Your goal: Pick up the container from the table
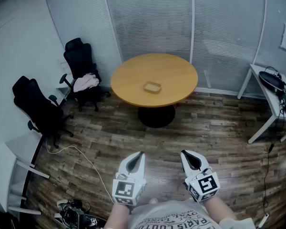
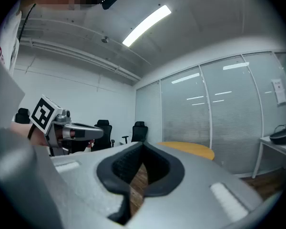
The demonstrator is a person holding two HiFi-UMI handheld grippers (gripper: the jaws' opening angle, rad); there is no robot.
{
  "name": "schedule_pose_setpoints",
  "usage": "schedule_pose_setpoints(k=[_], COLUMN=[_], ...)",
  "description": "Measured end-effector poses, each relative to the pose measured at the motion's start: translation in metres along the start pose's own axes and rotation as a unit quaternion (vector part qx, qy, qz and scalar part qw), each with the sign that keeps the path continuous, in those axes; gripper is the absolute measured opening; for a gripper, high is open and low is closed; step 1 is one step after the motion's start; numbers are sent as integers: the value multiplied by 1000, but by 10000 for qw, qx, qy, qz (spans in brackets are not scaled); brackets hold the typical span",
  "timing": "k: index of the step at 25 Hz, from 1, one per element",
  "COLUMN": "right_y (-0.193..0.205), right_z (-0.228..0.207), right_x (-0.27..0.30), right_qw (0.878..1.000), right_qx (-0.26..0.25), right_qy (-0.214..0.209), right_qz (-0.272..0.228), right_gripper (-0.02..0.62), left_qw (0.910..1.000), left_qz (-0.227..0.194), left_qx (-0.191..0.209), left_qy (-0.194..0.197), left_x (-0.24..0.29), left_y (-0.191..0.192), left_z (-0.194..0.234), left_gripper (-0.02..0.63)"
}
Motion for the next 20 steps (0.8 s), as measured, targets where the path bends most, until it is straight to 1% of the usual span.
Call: schedule_pose_setpoints(k=[4,8,12,17,20], right_y=[2,5,7,12,18], right_z=[1,1,2,13,24], right_x=[1,5,14,35,52], right_qw=[10000,10000,9998,9992,9987], right_qx=[-18,16,57,204,245], right_qy=[-32,-8,128,252,343], right_qz=[16,89,116,213,295], right_gripper=[2,2,2,2,2], left_qw=[10000,10000,9999,9996,9995], left_qz=[-62,-21,-42,-33,-15], left_qx=[1,-46,-94,-176,-272], left_qy=[40,59,125,220,189], left_x=[0,3,6,6,4], left_y=[-2,3,3,11,19], left_z=[-1,3,11,36,61], left_gripper=[2,2,3,2,2])
Point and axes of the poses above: the fingertips, and each gripper's own axes: x forward along the fingers, z to its left, y out of its underside, the point moved 8 cm from there along -x, backward along the fingers, and after that the axes turned 2 degrees about -y, right-handed, at the moved point
